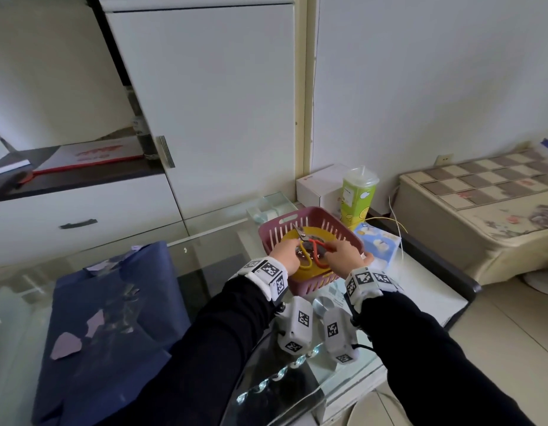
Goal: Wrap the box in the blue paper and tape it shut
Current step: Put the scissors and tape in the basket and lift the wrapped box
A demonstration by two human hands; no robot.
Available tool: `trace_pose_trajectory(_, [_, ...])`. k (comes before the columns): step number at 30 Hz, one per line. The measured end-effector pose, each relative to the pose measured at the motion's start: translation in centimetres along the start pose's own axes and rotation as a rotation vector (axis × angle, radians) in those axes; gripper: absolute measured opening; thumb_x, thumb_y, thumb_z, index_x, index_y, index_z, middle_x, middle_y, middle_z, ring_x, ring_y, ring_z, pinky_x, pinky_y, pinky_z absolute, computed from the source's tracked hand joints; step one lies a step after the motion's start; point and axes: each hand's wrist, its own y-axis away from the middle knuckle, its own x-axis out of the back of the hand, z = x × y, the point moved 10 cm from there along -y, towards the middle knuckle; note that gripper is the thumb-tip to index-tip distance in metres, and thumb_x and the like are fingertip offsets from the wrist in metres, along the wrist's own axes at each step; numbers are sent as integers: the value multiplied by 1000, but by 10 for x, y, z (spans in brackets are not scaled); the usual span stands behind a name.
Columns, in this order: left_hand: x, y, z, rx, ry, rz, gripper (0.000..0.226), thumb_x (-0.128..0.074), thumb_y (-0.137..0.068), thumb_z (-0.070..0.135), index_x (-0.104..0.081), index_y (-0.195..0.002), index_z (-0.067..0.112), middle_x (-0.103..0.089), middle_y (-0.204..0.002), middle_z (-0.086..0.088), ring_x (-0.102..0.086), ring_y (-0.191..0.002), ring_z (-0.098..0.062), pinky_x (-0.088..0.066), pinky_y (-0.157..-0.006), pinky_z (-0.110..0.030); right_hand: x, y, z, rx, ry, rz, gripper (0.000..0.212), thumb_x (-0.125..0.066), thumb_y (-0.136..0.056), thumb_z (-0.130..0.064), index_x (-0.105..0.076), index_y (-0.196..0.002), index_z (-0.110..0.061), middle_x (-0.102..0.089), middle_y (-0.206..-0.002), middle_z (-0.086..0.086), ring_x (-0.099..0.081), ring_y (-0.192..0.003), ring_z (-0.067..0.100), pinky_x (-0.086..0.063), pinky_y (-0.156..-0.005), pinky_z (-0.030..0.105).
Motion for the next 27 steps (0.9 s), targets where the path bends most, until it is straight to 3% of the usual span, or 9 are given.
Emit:
trace_pose_trajectory(5, [-6, -2, 7, 38, -167, -75, 43, -34, -96, 2, -36, -140, 0, -39, -145, -18, -39, -133, -31, -33, -107, -33, -12, -6, -11, 31, 75, -81, 36, -42, -89, -19, -62, -117, -28, -64, -117, 5, -47, -121, 27, -12, -111, 45])
trace_pose_trajectory(9, [-9, -4, 9, -3, -208, -124, 49, -34, -96, 3, -32, -145, 7, -34, -149, -15, -37, -135, -30, -34, -108, -32, -14, -7, -10, 36, 88, -103, 37, -40, -90, -19, -59, -121, -29, -63, -119, 4, -45, -126, 27, -7, -113, 47])
trace_pose_trajectory(13, [2, -13, 8, -37, -134, -97, 47, -38, -93, 3, -46, -138, 16, -46, -142, -11, -47, -128, -29, -39, -101, -30, -2, -10, -21, 69, 81, -76, 38, -42, -91, -17, -61, -122, -30, -61, -125, -1, -47, -125, 22, -6, -116, 49])
trace_pose_trajectory(17, [17, -17, 16, -80, -45, -58, 39, -43, -93, 4, -54, -129, 15, -54, -134, -10, -53, -121, -27, -41, -95, -26, 8, -26, -34, 60, 38, 5, 33, -43, -92, -23, -63, -118, -28, -61, -127, -1, -48, -125, 22, -12, -115, 44])
trace_pose_trajectory(21, [38, -23, 13, -89, -9, 10, 36, -44, -94, 5, -54, -127, 13, -55, -130, -12, -52, -120, -29, -40, -92, -26, 11, -27, -62, 174, 15, -16, 34, -52, -90, -44, -63, -117, -26, -61, -126, -2, -48, -125, 23, -18, -112, 44])
trace_pose_trajectory(24, [41, -28, 1, -84, 37, 28, 36, -46, -91, 2, -58, -122, 16, -57, -129, -8, -53, -118, -25, -41, -95, -25, 5, -32, -63, 190, -31, -39, 29, -51, -90, -15, -64, -115, -22, -62, -124, 0, -51, -122, 24, -29, -110, 40])
trace_pose_trajectory(27, [45, -26, -12, -100, 75, 68, 37, -43, -91, 0, -59, -120, 15, -59, -124, -5, -56, -108, -22, -42, -82, -18, -3, -34, -62, 210, -73, -90, 36, -46, -87, -5, -64, -116, -14, -65, -121, 8, -57, -116, 26, -42, -103, 37])
